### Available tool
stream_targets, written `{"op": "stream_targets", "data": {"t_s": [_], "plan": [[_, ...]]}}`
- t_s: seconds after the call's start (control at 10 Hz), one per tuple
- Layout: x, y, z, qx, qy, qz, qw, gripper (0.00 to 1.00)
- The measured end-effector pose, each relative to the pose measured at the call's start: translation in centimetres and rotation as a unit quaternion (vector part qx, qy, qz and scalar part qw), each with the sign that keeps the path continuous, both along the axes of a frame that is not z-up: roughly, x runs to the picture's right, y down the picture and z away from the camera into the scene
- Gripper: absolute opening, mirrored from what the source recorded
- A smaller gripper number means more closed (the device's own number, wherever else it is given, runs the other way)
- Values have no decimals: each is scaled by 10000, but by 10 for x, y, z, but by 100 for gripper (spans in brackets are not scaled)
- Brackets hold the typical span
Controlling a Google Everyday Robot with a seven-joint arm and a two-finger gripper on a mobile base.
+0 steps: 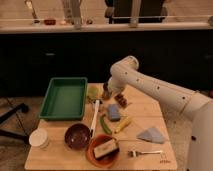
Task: Stack cups on top of each other
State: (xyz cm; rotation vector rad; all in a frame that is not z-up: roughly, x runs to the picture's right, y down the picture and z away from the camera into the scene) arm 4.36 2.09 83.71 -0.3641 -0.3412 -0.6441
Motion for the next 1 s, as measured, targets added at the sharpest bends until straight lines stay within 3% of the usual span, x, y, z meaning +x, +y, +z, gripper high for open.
{"op": "stream_targets", "data": {"t_s": [1.0], "plan": [[-44, -33, 30, 143, -387, -302, 9987, 0]]}}
